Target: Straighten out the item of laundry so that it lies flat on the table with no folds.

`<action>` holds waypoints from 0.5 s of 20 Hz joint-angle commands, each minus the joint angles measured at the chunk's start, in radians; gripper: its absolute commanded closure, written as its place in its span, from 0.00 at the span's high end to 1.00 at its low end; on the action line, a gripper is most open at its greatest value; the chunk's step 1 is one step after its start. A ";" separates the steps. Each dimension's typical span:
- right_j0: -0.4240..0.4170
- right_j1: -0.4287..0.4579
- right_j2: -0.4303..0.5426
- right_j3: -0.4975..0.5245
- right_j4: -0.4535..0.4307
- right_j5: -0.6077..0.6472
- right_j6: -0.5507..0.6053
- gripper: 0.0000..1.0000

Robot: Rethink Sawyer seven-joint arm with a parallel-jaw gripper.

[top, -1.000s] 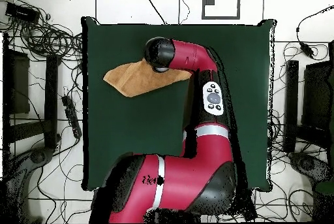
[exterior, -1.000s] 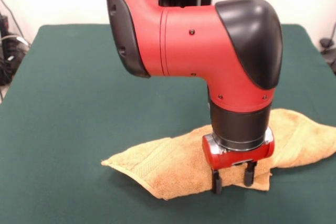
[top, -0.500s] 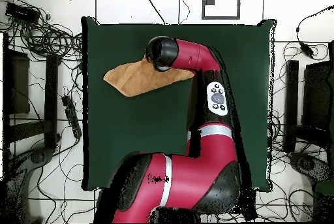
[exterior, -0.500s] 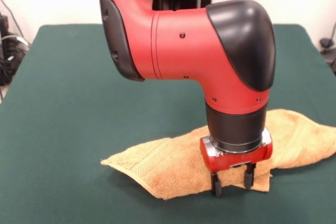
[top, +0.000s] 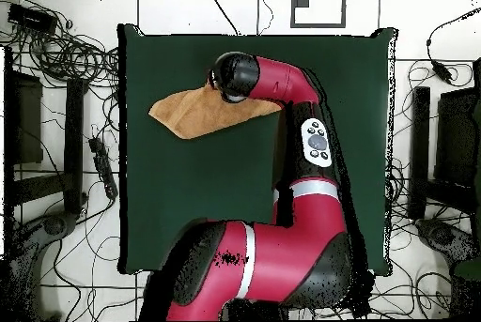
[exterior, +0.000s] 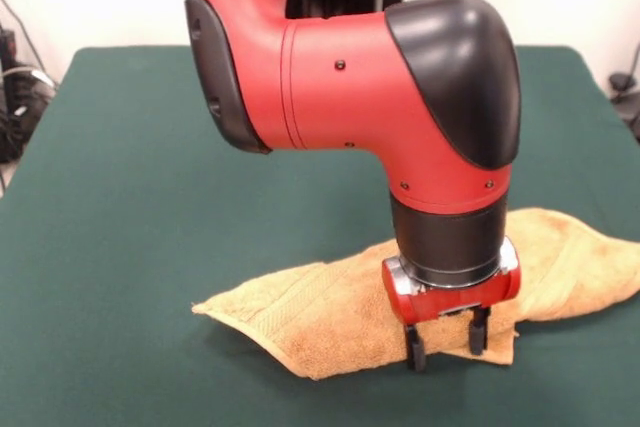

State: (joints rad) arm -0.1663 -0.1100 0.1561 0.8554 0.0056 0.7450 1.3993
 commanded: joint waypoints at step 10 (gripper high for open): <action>-0.020 -0.078 0.176 0.176 0.011 -0.001 -0.003 1.00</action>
State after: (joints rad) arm -0.1908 -0.1737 0.2046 0.9084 0.0054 0.7452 1.3993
